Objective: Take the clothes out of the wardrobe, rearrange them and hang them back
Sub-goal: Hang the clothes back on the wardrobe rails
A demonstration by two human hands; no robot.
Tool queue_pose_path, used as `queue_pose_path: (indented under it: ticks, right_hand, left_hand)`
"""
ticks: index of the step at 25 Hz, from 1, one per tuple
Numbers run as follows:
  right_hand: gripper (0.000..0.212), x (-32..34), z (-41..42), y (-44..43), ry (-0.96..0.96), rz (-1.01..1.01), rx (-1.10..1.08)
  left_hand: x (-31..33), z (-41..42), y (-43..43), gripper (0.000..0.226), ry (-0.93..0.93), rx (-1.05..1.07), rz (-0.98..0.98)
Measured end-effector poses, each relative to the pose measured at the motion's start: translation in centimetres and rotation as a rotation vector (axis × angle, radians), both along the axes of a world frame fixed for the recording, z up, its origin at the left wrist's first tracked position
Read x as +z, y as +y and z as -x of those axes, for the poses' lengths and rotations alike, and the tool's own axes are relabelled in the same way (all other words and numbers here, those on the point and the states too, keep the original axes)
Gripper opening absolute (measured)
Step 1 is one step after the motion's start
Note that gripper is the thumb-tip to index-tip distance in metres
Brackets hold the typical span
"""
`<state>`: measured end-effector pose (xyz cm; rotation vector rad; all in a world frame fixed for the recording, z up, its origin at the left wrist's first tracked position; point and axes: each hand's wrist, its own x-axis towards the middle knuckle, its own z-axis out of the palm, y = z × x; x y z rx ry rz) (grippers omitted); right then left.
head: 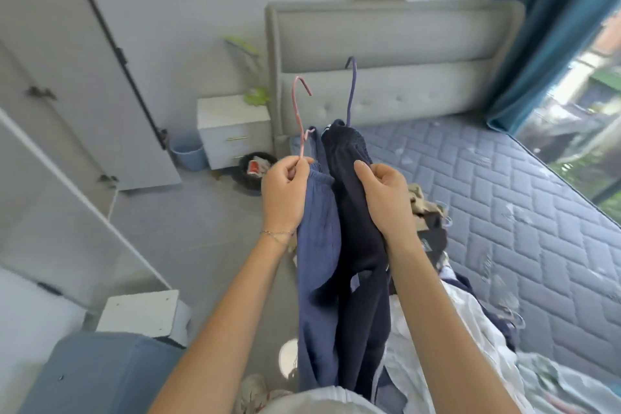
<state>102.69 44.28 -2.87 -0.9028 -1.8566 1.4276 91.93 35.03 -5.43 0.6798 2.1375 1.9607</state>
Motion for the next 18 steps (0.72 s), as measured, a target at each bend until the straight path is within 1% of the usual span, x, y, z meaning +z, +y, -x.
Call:
queue_pose_path:
  ticks: [5, 7, 10, 14, 18]
  right_hand:
    - [0.039, 0.3, 11.4, -4.4, -0.019, -0.003, 0.202]
    - [0.038, 0.0, 16.0, -6.0, 0.009, 0.002, 0.269]
    - [0.041, -1.0, 22.1, -7.7, 0.026, -0.031, 0.322]
    - [0.045, -2.7, 29.2, -8.4, 0.007, -0.074, 0.368]
    - [0.043, -4.3, 36.6, -6.8, -0.023, -0.137, 0.416]
  left_hand:
    - [0.0, 9.8, -7.2, 0.024, 0.031, 0.199, -0.025]
    - [-0.2, 13.9, -9.8, 0.024, 0.045, 0.280, -0.020]
    - [-0.6, 19.6, -12.7, 0.022, 0.050, 0.391, 0.013]
    - [-1.2, 26.3, -14.5, 0.021, 0.084, 0.474, 0.068]
    - [-2.2, 33.4, -14.7, 0.022, 0.081, 0.579, 0.113]
